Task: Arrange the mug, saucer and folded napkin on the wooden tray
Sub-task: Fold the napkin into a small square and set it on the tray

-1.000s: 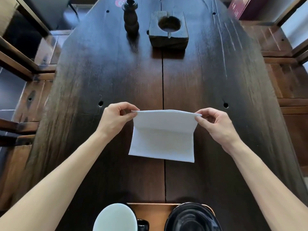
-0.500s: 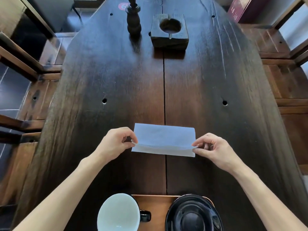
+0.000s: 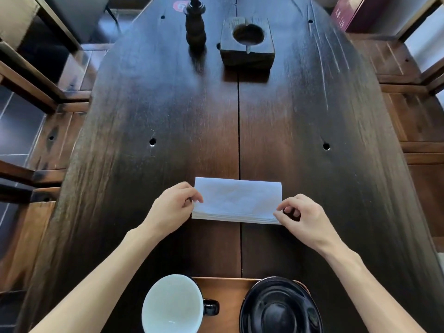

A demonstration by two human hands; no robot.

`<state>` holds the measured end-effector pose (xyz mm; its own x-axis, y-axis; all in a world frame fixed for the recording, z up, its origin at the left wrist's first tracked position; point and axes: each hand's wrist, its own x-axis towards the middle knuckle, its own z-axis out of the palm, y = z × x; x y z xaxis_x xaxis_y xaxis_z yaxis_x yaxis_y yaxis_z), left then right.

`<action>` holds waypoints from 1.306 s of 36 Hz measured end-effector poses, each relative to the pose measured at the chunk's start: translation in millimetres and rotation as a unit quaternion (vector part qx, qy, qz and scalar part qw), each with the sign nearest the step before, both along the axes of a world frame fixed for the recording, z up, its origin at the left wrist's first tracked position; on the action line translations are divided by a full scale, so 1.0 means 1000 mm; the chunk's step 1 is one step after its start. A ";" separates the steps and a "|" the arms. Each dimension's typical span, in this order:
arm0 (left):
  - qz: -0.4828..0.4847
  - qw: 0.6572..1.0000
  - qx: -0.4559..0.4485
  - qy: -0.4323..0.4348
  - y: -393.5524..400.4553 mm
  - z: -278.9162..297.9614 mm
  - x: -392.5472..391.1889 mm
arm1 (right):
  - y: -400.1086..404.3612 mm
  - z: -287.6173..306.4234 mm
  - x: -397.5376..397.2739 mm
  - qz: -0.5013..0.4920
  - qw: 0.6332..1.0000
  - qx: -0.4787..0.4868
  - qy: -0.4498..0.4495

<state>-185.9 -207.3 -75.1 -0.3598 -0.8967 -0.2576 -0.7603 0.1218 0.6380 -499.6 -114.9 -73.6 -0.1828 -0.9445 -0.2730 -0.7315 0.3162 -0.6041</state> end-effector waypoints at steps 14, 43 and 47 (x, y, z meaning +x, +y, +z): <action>-0.232 0.935 -0.166 -0.212 0.016 -0.028 -0.043 | -0.018 -0.029 0.071 0.190 0.953 -0.057 0.230; -0.123 0.974 -0.142 -0.124 -0.001 -0.035 0.006 | -0.004 -0.022 0.032 -0.004 0.981 -0.102 0.163; -0.159 0.951 -0.235 -0.125 -0.010 -0.029 -0.010 | -0.009 -0.010 0.030 -0.102 0.983 -0.045 0.148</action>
<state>-196.2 -217.5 -104.3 -0.6125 -0.7898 0.0323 -0.7577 0.5983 0.2608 -469.6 -123.9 -84.0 -0.4292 -0.8981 -0.0957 -0.8070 0.4289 -0.4060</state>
